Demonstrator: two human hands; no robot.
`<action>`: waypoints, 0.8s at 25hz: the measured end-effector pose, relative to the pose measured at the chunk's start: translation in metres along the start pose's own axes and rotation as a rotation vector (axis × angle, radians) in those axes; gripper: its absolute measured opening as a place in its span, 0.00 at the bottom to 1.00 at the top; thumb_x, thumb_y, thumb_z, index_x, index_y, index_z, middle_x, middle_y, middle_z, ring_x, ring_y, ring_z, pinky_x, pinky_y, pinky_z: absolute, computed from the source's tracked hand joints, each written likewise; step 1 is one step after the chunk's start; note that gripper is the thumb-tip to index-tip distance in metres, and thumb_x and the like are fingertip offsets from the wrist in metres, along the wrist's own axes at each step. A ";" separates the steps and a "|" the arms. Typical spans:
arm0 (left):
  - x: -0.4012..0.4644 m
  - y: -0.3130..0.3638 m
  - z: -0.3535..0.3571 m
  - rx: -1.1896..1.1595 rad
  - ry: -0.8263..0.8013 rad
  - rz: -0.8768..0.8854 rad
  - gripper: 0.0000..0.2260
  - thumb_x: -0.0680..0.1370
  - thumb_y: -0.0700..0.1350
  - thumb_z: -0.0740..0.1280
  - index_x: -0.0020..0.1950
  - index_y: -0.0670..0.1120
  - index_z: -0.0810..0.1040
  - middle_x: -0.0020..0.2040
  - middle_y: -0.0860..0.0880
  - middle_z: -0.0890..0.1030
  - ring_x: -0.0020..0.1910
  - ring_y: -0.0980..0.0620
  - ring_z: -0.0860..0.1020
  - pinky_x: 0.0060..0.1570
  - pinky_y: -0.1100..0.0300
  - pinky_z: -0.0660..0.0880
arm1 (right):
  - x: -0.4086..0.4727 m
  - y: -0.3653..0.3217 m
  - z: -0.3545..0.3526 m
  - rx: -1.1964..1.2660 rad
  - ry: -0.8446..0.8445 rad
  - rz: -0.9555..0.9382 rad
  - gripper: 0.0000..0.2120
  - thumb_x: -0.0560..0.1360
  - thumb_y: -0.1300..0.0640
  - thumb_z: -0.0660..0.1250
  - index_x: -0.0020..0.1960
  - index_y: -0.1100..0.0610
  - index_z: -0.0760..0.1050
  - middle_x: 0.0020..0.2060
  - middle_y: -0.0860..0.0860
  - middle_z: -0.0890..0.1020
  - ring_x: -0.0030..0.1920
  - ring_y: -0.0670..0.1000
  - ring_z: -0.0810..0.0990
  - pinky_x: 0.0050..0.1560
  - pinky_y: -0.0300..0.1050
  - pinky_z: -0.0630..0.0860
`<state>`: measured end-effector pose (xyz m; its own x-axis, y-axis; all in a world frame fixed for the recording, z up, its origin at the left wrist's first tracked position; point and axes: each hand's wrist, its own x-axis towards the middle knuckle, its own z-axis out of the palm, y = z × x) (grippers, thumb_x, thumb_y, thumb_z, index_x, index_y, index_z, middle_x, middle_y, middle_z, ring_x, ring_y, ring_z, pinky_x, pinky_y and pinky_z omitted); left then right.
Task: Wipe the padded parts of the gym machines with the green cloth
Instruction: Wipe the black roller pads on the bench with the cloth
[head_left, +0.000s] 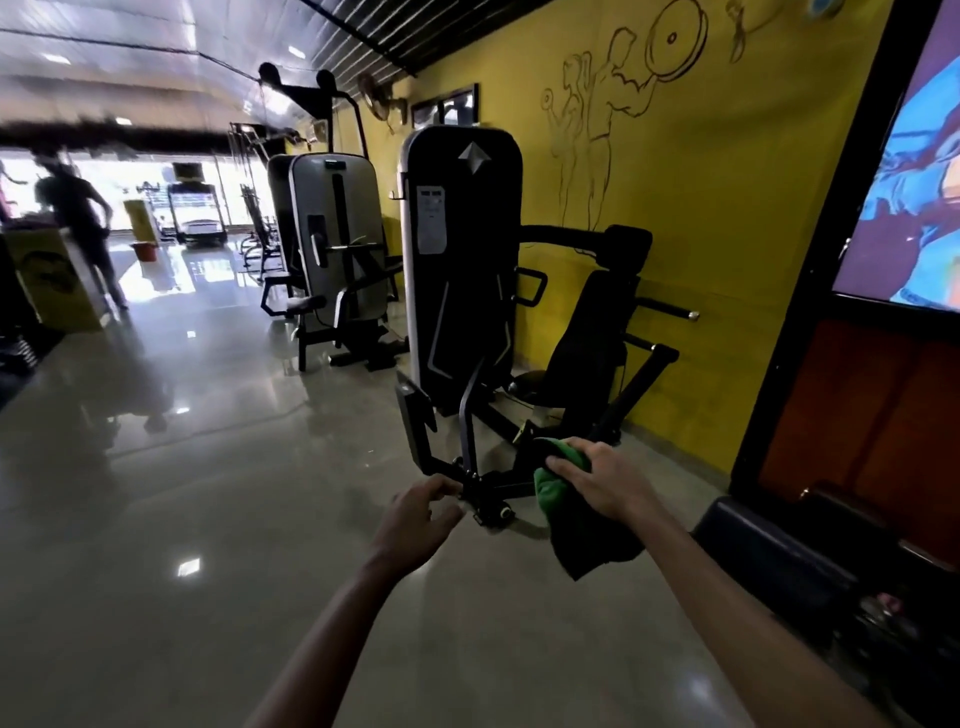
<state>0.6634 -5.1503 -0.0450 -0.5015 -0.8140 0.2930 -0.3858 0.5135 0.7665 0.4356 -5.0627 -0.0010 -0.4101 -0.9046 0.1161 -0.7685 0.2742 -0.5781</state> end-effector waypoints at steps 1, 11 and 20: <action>0.025 -0.014 0.002 -0.011 -0.015 0.010 0.09 0.76 0.41 0.69 0.55 0.44 0.79 0.52 0.53 0.79 0.54 0.57 0.75 0.53 0.60 0.74 | 0.021 0.003 0.006 0.000 0.014 0.017 0.20 0.77 0.41 0.61 0.65 0.48 0.73 0.55 0.53 0.79 0.54 0.54 0.78 0.51 0.49 0.75; 0.293 -0.073 0.036 -0.042 -0.301 0.273 0.10 0.76 0.42 0.69 0.58 0.44 0.79 0.50 0.53 0.78 0.51 0.57 0.77 0.50 0.67 0.72 | 0.213 0.026 0.032 -0.008 0.189 0.306 0.22 0.78 0.42 0.60 0.68 0.52 0.71 0.61 0.53 0.78 0.59 0.55 0.76 0.54 0.47 0.73; 0.457 -0.069 0.175 -0.121 -0.658 0.440 0.09 0.77 0.43 0.69 0.57 0.47 0.78 0.51 0.51 0.80 0.51 0.56 0.78 0.53 0.62 0.75 | 0.316 0.146 -0.001 -0.014 0.414 0.602 0.23 0.76 0.38 0.61 0.65 0.50 0.73 0.59 0.52 0.78 0.59 0.54 0.76 0.52 0.47 0.72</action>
<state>0.3252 -5.5098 -0.0643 -0.9567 -0.1971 0.2144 0.0213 0.6868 0.7265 0.1932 -5.3086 -0.0483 -0.9135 -0.3989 0.0794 -0.3566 0.6917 -0.6280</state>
